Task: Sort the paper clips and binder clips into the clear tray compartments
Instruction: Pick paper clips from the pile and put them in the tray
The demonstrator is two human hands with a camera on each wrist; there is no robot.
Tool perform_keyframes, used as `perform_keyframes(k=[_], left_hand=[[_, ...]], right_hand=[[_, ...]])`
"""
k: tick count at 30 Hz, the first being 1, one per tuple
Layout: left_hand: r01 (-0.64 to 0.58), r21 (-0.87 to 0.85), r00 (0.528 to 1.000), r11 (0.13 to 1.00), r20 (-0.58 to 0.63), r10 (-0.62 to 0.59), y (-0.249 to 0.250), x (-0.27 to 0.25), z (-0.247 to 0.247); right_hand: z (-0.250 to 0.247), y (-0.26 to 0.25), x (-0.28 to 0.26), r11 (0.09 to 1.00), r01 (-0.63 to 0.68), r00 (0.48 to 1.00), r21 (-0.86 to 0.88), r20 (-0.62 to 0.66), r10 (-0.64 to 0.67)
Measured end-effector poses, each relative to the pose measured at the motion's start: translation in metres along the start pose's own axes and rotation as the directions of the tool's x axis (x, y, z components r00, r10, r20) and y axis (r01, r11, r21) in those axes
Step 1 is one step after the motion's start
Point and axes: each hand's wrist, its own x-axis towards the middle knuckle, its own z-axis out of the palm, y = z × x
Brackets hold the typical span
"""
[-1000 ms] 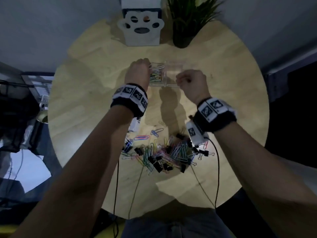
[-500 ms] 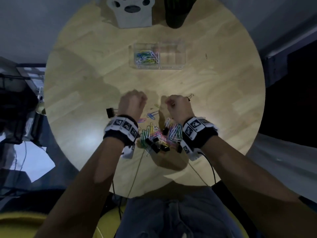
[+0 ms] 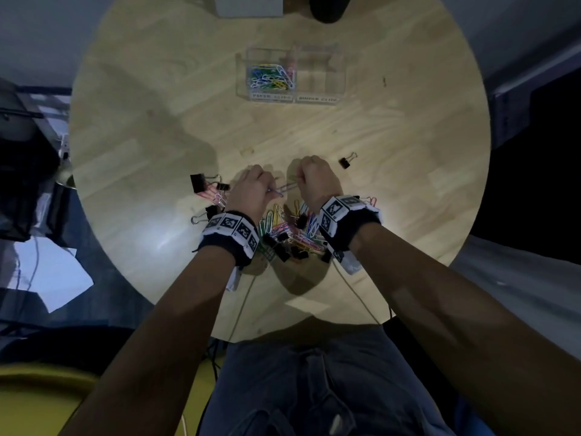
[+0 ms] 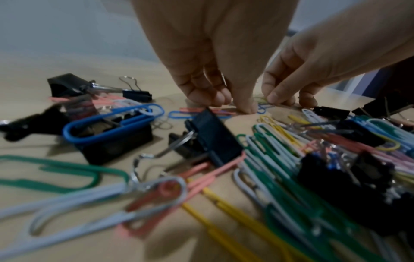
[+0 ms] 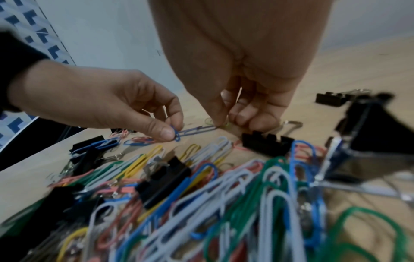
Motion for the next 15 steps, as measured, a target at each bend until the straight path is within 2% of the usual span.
perform_keyframes(k=[3,6,8,11,13,15], left_hand=[[0.028,-0.060,1.000,0.998,-0.005,-0.028,-0.002,-0.002,-0.005],[0.113,-0.233,0.989,0.966,-0.063,-0.131,-0.010,-0.010,-0.012],[0.143,-0.308,0.984,0.941,-0.061,-0.169,-0.018,-0.017,-0.014],[0.188,-0.368,0.972,0.911,-0.066,-0.227,-0.027,-0.023,-0.012],[0.267,-0.367,0.954,0.891,-0.033,-0.299,-0.027,-0.026,-0.014],[0.241,-0.299,0.962,0.923,-0.050,-0.267,-0.027,-0.028,-0.015]], right_hand=[[-0.003,0.007,-0.007,0.995,-0.012,0.997,0.096,-0.073,0.019],[-0.004,0.017,-0.018,0.963,0.029,0.989,0.267,-0.150,0.011],[0.000,0.020,-0.024,0.955,0.033,0.993,0.296,-0.119,0.002],[0.006,0.020,-0.022,0.896,-0.072,0.993,0.438,-0.053,0.106],[0.006,0.016,-0.021,0.824,-0.121,0.990,0.554,0.006,0.141],[0.004,0.010,-0.019,0.843,-0.096,0.995,0.529,0.042,0.087]])
